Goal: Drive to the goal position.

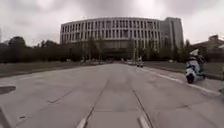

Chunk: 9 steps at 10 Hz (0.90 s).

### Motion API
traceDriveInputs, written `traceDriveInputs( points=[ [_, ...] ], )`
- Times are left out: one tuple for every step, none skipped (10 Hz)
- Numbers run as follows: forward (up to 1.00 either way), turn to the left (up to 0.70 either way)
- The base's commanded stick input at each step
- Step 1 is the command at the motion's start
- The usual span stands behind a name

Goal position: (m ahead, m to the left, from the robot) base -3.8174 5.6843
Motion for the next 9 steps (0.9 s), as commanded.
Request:
traceDriveInputs(
  points=[
    [1.00, -0.02],
    [1.00, -0.08],
    [1.00, -0.18],
    [1.00, -0.08],
    [1.00, -0.02],
    [1.00, -0.02],
    [1.00, -0.02],
    [1.00, -0.02],
    [1.00, -0.02]
  ],
)
